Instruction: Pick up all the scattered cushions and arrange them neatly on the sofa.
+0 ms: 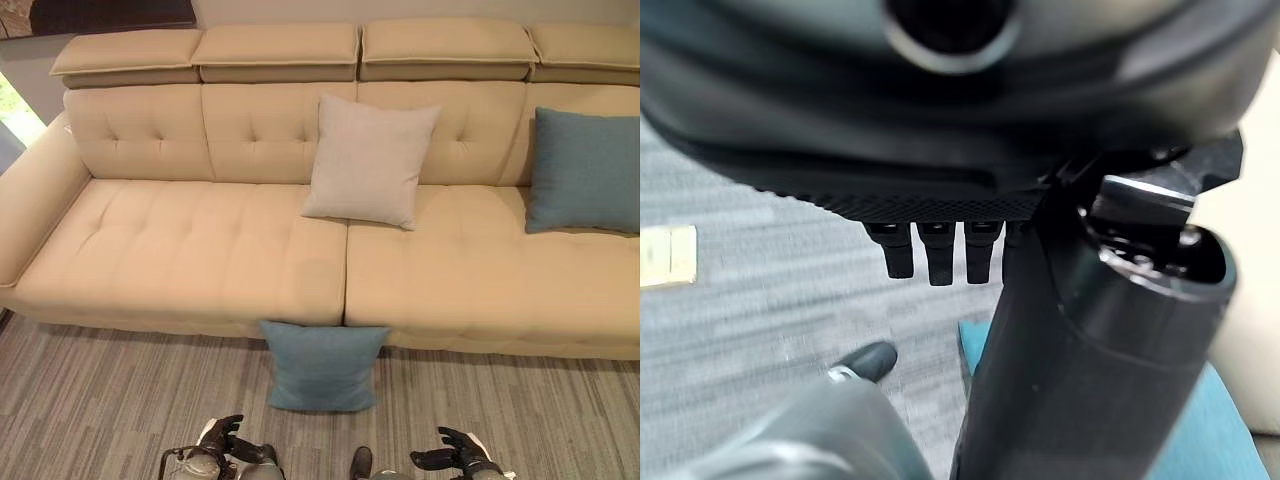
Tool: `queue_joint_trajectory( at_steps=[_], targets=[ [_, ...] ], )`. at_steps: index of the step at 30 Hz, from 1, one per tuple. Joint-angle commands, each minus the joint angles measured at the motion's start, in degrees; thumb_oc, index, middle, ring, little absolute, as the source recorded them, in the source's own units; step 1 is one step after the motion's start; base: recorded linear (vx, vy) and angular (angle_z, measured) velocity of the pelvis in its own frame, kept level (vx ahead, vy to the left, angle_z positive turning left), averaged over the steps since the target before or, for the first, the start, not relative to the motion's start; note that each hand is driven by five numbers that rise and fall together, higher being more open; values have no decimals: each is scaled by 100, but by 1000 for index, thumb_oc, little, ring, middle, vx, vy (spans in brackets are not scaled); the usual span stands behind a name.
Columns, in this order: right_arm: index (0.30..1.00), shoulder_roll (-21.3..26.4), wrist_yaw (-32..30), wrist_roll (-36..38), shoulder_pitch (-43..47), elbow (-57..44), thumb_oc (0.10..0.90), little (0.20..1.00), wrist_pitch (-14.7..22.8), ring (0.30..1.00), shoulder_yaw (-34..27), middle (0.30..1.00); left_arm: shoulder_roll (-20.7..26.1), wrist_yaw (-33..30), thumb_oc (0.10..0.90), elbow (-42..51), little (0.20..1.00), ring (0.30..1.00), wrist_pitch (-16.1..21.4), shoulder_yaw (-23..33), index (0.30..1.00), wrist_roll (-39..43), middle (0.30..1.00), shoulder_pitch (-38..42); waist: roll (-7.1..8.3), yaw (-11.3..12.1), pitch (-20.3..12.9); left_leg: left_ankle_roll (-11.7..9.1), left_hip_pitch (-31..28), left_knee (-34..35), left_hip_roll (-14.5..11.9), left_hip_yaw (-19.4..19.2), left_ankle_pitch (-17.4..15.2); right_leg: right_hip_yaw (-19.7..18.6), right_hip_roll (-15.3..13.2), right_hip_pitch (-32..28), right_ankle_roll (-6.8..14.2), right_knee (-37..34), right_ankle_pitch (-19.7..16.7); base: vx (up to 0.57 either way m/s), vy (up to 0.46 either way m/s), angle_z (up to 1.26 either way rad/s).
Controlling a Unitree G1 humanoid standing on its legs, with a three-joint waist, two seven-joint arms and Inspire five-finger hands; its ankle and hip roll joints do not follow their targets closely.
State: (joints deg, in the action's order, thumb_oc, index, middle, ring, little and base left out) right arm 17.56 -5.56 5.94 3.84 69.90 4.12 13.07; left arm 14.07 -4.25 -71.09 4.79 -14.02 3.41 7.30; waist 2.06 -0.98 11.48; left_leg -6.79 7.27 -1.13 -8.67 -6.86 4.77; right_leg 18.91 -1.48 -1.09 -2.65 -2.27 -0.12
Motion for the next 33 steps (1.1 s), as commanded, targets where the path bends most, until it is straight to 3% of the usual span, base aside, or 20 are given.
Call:
queue_joint_trajectory(
  at_steps=[1, 10, 18, 19, 24, 25, 26, 28, 29, 30, 31, 33],
  targets=[
    [900, 227, -194, 74, -53, 18, 800, 900, 100, 900, 34, 900, 61, -55, 800, -101, 900, 900, 75, -45, 900, 161, 900, -48, -59, 41, -28, 133, 113, -525, 111, 166, -443, -423, -173, 135, 586, 204, 500, 88, 127, -48],
    [900, 226, -213, 92, 117, -111, 800, 900, 114, 900, 34, 900, 269, -99, 800, 33, 900, 900, 100, -12, 900, 227, 900, 148, 24, 70, -29, 372, -5, -415, 348, -31, -655, -601, -493, 309, 775, 442, 398, 28, 147, -14],
    [900, 273, -408, 237, 425, -533, 800, 900, 241, 900, 21, 900, 400, -383, 800, 324, 900, 900, 275, 172, 900, 611, 900, 323, 130, 101, 242, 479, 366, -572, 456, -95, -720, -680, -668, 806, 858, 647, 252, -91, 44, -8],
    [900, 307, -651, 226, 629, -772, 800, 900, 303, 900, 64, 900, 410, -675, 800, 486, 900, 900, 400, 227, 900, 864, 900, 475, 148, 110, 457, 475, 679, -655, 479, -96, -689, -713, -689, 1156, 851, 734, 177, -243, -4, -4],
    [900, 361, -1093, 397, 1208, -1179, 800, 900, 442, 900, 148, 900, 377, -1087, 800, 815, 900, 900, 663, 184, 900, 1410, 900, 935, 120, 113, 745, 438, 1488, -841, 516, -91, -537, -691, -760, 1958, 826, 899, 57, -172, -10, -2],
    [900, 409, -1262, 530, 1513, -1360, 800, 900, 536, 900, 188, 900, 409, -1202, 800, 1049, 900, 900, 803, 115, 900, 1640, 900, 1175, 70, 127, 841, 360, 1789, -939, 499, -48, -628, -688, -765, 2274, 851, 1007, 161, -90, -21, -1],
    [900, 409, -1262, 531, 1517, -1358, 800, 900, 536, 900, 188, 900, 410, -1202, 800, 1047, 900, 900, 803, 115, 900, 1641, 900, 1179, 69, 126, 831, 360, 1808, -948, 498, -47, -630, -687, -766, 2292, 851, 1013, 163, -100, -25, 2],
    [900, 473, -1410, 690, 1860, -1625, 800, 900, 646, 900, 240, 900, 487, -1308, 800, 1308, 900, 900, 955, 95, 900, 1909, 900, 1481, 55, 101, 933, 341, 2313, -1144, 445, -26, -591, -661, -819, 2827, 839, 1209, 159, -177, -25, 6],
    [900, 525, -1590, 737, 2239, -1714, 800, 900, 744, 900, 304, 900, 542, -1410, 800, 1425, 900, 900, 1045, 42, 900, 2083, 900, 1812, 29, 94, 1026, 353, 2837, -1347, 397, 18, -571, -687, -860, 3369, 824, 1461, 165, -164, -16, 10],
    [900, 526, -1590, 738, 2252, -1707, 800, 900, 745, 900, 304, 900, 543, -1409, 800, 1418, 900, 900, 1046, 44, 900, 2085, 900, 1825, 27, 91, 1011, 353, 2875, -1367, 396, 21, -577, -687, -861, 3404, 823, 1478, 171, -198, -29, 12],
    [900, 564, -1761, 787, 2637, -1729, 800, 900, 836, 900, 340, 900, 572, -1485, 800, 1552, 900, 900, 1122, -31, 900, 2209, 900, 2137, 2, 68, 1063, 358, 3410, -1642, 349, 75, -579, -728, -919, 3917, 799, 1739, 193, -82, -11, 5],
    [900, 579, -1849, 801, 2789, -1741, 800, 900, 874, 900, 333, 900, 621, -1551, 800, 1612, 900, 900, 1159, -32, 900, 2243, 900, 2285, -21, 54, 1029, 363, 3712, -1774, 330, 97, -595, -728, -930, 4222, 794, 1875, 217, -79, -9, 7]
  ],
)
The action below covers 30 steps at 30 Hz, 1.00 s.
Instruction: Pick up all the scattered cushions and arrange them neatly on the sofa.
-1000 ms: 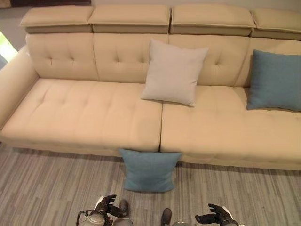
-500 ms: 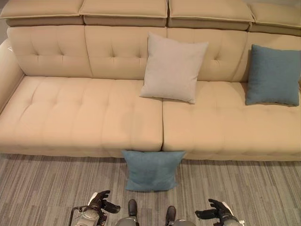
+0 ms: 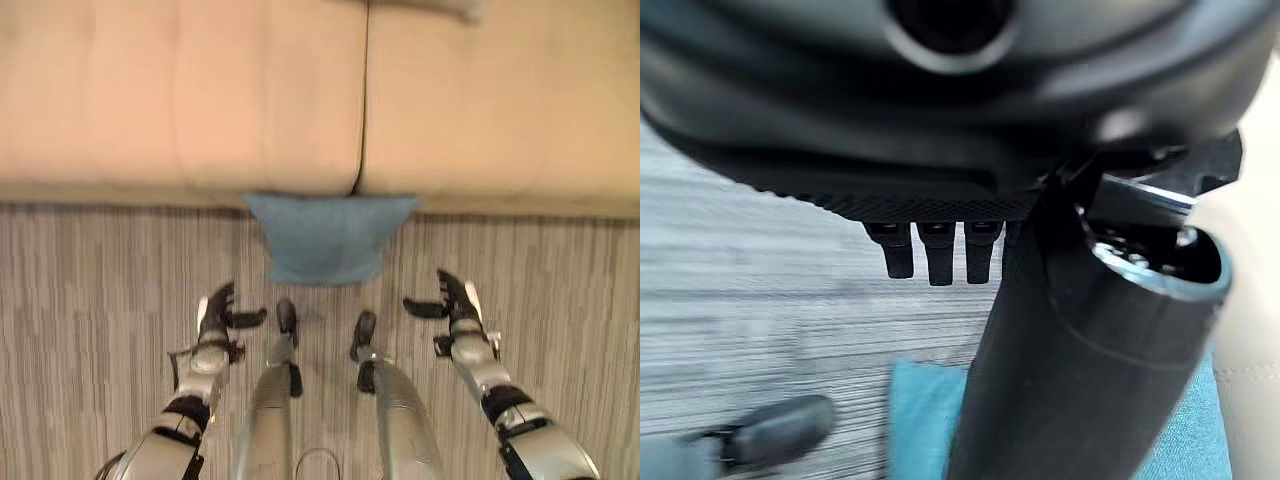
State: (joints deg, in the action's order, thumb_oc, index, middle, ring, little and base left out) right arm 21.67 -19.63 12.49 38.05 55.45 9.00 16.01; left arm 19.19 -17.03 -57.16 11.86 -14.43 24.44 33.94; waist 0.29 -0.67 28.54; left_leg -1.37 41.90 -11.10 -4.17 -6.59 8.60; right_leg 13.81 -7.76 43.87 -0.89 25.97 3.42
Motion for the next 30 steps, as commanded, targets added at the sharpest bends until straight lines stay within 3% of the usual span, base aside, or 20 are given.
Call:
queue_joint_trajectory(
  at_steps=[1, 3, 11, 21, 30],
  targets=[
    [900, 190, -524, 163, -439, -305, 800, 900, 426, 900, 41, 900, 147, -329, 800, 286, 900, 900, 465, -20, 900, 136, 900, -236, 137, 20, -679, -170, 502, -913, -134, 119, -993, -231, -326, -18, 609, -810, -117, -72, -8, 6],
    [900, 239, -722, 219, 78, -274, 800, 900, 511, 900, 97, 900, 224, -496, 800, 237, 900, 900, 497, -83, 900, 128, 900, 265, 95, 3, -717, -144, 1208, -1212, -179, 207, -1017, -281, -385, 695, 598, -445, -56, -51, -14, 4],
    [900, 145, -989, 567, 787, 7, 800, 900, 656, 900, 44, 900, 344, -747, 800, 154, 900, 900, 520, -152, 900, 139, 900, 962, 1, -23, -1087, -13, 2569, -1966, -140, 314, -1247, -490, -439, 2154, 530, 488, 215, 27, 1, 7],
    [900, 377, -807, 895, 1325, 94, 800, 900, 710, 900, 136, 900, 492, -666, 800, 194, 900, 900, 567, -155, 900, 471, 900, 1364, -1, -12, -1295, 61, 3327, -2394, -38, 347, -1415, -605, -485, 2962, 524, 1004, 440, 35, -2, 4],
    [900, 672, -506, 1088, 1770, -49, 800, 900, 747, 900, 361, 900, 1011, -184, 800, 256, 900, 900, 574, -207, 900, 1007, 900, 1750, 37, -20, -1386, 108, 4106, -3447, 36, 426, -1809, -665, -466, 3700, 449, 1996, 817, 76, 2, 0]
  ],
)
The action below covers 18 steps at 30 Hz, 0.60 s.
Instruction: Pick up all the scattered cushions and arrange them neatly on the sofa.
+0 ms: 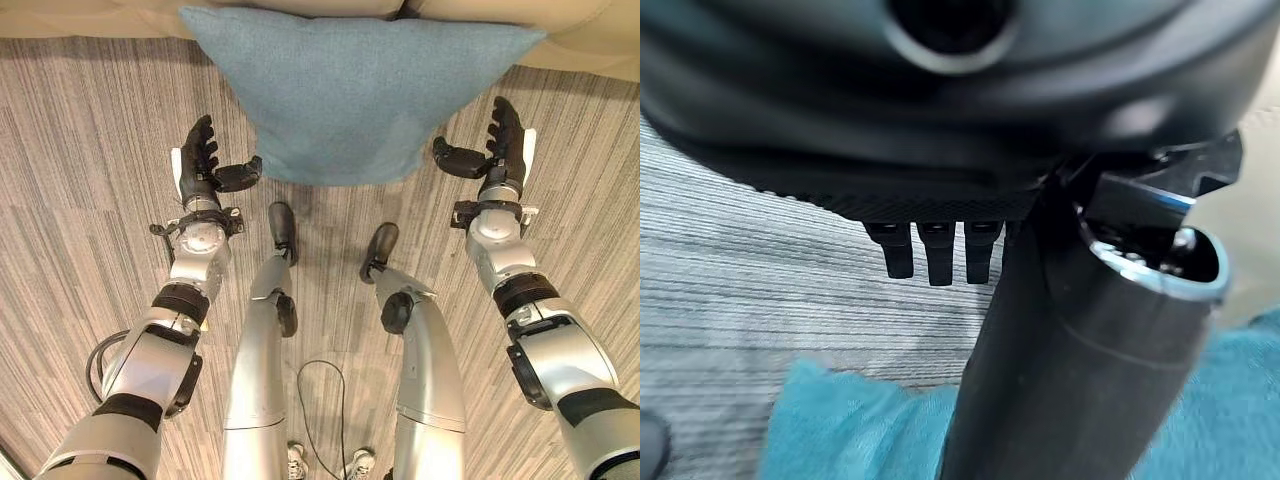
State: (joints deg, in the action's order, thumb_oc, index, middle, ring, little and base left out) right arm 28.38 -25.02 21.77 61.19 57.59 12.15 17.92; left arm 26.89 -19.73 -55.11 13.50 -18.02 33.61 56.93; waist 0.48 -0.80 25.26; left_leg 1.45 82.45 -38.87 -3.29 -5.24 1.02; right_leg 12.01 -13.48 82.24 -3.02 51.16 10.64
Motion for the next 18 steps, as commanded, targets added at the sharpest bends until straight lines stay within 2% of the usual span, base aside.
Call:
queue_joint_trajectory(
  at_steps=[1, 9, 13, 18],
  targets=[
    [900, 30, 71, 169, -501, -278, 800, 900, 429, 900, 208, 900, 269, 131, 800, 58, 900, 900, 399, 130, 900, 103, 900, -510, 22, 3, -1058, -173, 93, -718, -53, 289, -1068, -477, 93, -97, 662, -461, 110, 88, -5, 3],
    [900, 191, 409, 193, 292, -315, 800, 900, 375, 900, 894, 900, 443, 508, 800, 174, 900, 900, 421, -295, 900, 275, 900, 106, 18, 42, -1090, -203, 420, -913, -21, 327, -1087, -456, 86, 229, 671, -284, 128, 30, -6, 0],
    [900, 52, 507, -119, 796, -328, 800, 900, 283, 900, 1448, 900, 293, 642, 800, 322, 900, 900, 466, -559, 900, 335, 900, 434, 21, 86, -1143, -217, 486, -839, -12, 331, -1026, -448, 111, 298, 684, -363, 55, 0, 0, 0],
    [900, -149, 469, -317, 956, -448, 800, 900, 232, 900, 1608, 900, 110, 654, 800, 664, 900, 900, 529, -673, 900, 378, 900, 488, -4, 95, -1187, -238, 505, -719, 11, 352, -946, -426, 128, 309, 708, -468, -4, 0, 0, 0]
  ],
)
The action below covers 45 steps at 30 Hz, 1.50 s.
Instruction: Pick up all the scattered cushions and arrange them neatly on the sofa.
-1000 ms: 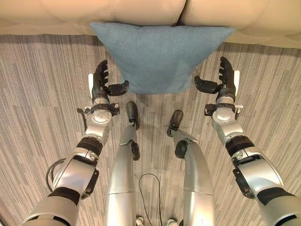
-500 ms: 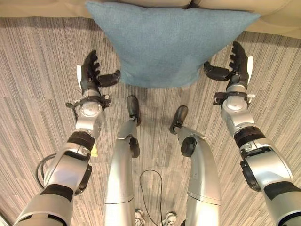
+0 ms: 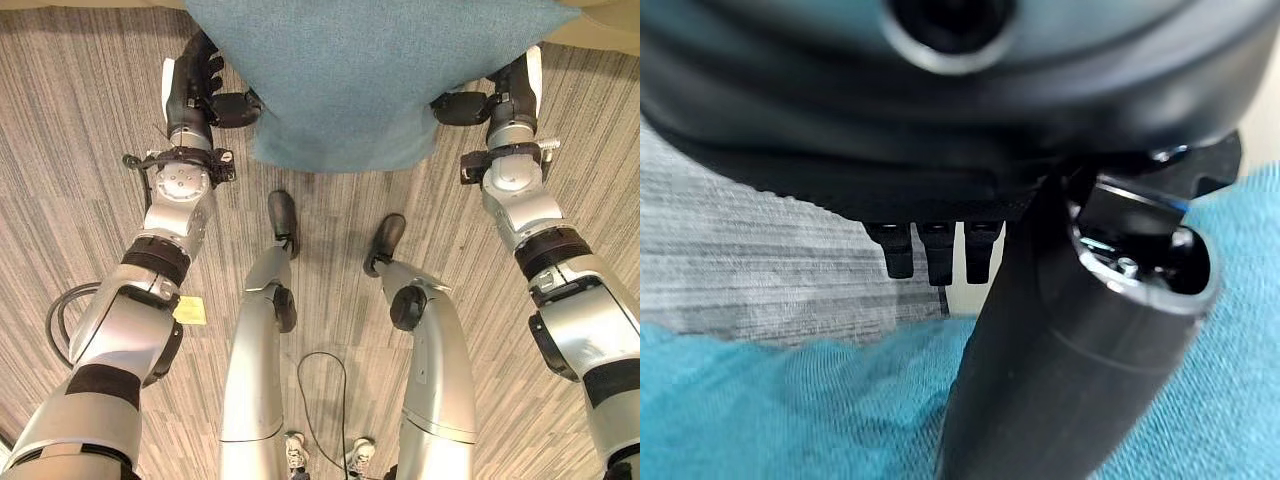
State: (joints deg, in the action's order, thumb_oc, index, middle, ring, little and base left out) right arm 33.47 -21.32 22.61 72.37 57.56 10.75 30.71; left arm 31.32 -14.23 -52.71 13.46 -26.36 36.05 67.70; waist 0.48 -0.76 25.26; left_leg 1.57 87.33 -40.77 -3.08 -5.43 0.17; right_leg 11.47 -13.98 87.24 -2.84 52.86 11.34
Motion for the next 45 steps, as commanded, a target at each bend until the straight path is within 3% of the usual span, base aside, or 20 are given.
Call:
queue_joint_trajectory(
  at_steps=[1, 10, 11, 12, 13, 15, 23, 31, 34, 36, 38, 39, 41, 45],
  targets=[
    [900, -734, 84, -443, -142, -494, 800, 900, 362, 900, 346, 900, -383, 92, 800, 445, 900, 900, 537, 145, 900, 123, 900, -567, 0, 84, -1204, -254, 11, -491, -11, 375, -844, -365, 181, -208, 693, -686, -99, 0, 0, 0],
    [900, -1511, -58, -219, -280, -732, 800, 900, 524, 900, 53, 900, -1376, -103, 800, 686, 900, 900, 673, 96, 900, 365, 900, -383, 14, -26, -1272, -264, -121, -19, 2, 398, -695, -374, 254, -350, 774, -1118, -299, -28, -8, 3],
    [582, -1599, -43, -121, -312, -757, 588, 582, 567, 582, 14, 582, -1495, -107, 800, 737, 900, 900, 704, 94, 900, 439, 900, -372, 16, -36, -1280, -270, -143, 31, 6, 405, -676, -378, 257, -378, 785, -1170, -327, -34, -17, -1],
    [411, -1634, -37, -91, -336, -777, 474, 411, 586, 411, -18, 411, -1547, -114, 800, 768, 900, 900, 717, 114, 900, 454, 900, -366, 16, -43, -1288, -272, -154, 60, 4, 406, -664, -376, 259, -392, 793, -1198, -342, -32, -19, 1],
    [300, -1674, -26, -66, -362, -826, 400, 300, 609, 300, -23, 300, -1615, -116, 800, 844, 900, 900, 732, 106, 900, 473, 900, -378, 12, -50, -1299, -279, -180, 118, 0, 399, -639, -376, 262, -414, 795, -1252, -372, 0, 0, 0],
    [300, -1710, -8, -30, -413, -917, 400, 300, 661, 300, -81, 300, -1681, -126, 400, 965, 300, 300, 764, 110, 300, 476, 300, -400, 4, -57, -1318, -293, -243, 223, 0, 405, -594, -376, 274, -469, 807, -1333, -416, -35, -23, 1],
    [300, -1516, -41, -176, -808, -1647, 400, 300, 762, 300, -342, 300, -1573, -165, 400, 1605, 300, 300, 857, 367, 300, 446, 300, -818, -34, -46, -1397, -338, -692, 783, -13, 408, -396, -350, 328, -860, 858, -1693, -550, -31, -12, -1],
    [300, -1496, -4, -437, -1819, -2754, 400, 300, 857, 300, -798, 300, -1567, -96, 400, 2492, 300, 300, 867, 598, 300, 184, 300, -1830, -40, -59, -1471, -454, -1663, 1359, -81, 453, -267, -245, 306, -1770, 867, -2089, -633, -18, -30, 1],
    [300, -1518, 60, -621, -2415, -3237, 400, 300, 836, 300, -931, 300, -1666, 3, 400, 2782, 300, 300, 831, 610, 300, 80, 300, -2305, -37, -72, -1483, -526, -2298, 1742, -94, 484, -188, -172, 300, -2347, 877, -2372, -668, -11, -40, 0],
    [300, -1568, 195, -807, -3317, -3777, 400, 300, 838, 300, -1087, 300, -1794, 154, 400, 3250, 300, 300, 814, 597, 300, 11, 300, -2984, -16, -71, -1543, -618, -3299, 2286, -79, 513, -75, -20, 281, -3218, 885, -2811, -704, -28, -78, 3],
    [300, -1613, 243, -801, -3573, -3900, 400, 300, 832, 300, -1114, 300, -1836, 193, 400, 3360, 300, 300, 805, 579, 300, 5, 300, -3196, -12, -64, -1531, -635, -3614, 2448, -85, 523, -40, 14, 296, -3503, 887, -2927, -722, -14, -50, 3],
    [300, -1651, 361, -807, -4068, -4145, 400, 300, 832, 300, -1145, 300, -1865, 297, 400, 3513, 300, 300, 779, 545, 300, -27, 300, -3606, -5, -59, -1538, -682, -4181, 2695, -98, 523, 20, 110, 318, -4040, 889, -3174, -743, 0, -47, 1],
    [300, -1698, 436, -818, -4351, -4291, 400, 300, 841, 300, -1153, 300, -1907, 346, 400, 3602, 300, 300, 756, 561, 300, -17, 300, -3843, 3, -46, -1531, -717, -4518, 2851, -108, 522, 65, 165, 345, -4351, 892, -3275, -750, 19, -52, -1],
    [300, -1487, 672, -1304, -5367, -4900, 400, 300, 735, 300, -1165, 300, -1706, 401, 400, 4032, 300, 300, 719, 572, 300, -386, 300, -4815, 24, -24, -1485, -775, -6134, 3511, -220, 432, 363, 488, 472, -6056, 833, -4009, -912, 10, -57, 7]
  ],
)
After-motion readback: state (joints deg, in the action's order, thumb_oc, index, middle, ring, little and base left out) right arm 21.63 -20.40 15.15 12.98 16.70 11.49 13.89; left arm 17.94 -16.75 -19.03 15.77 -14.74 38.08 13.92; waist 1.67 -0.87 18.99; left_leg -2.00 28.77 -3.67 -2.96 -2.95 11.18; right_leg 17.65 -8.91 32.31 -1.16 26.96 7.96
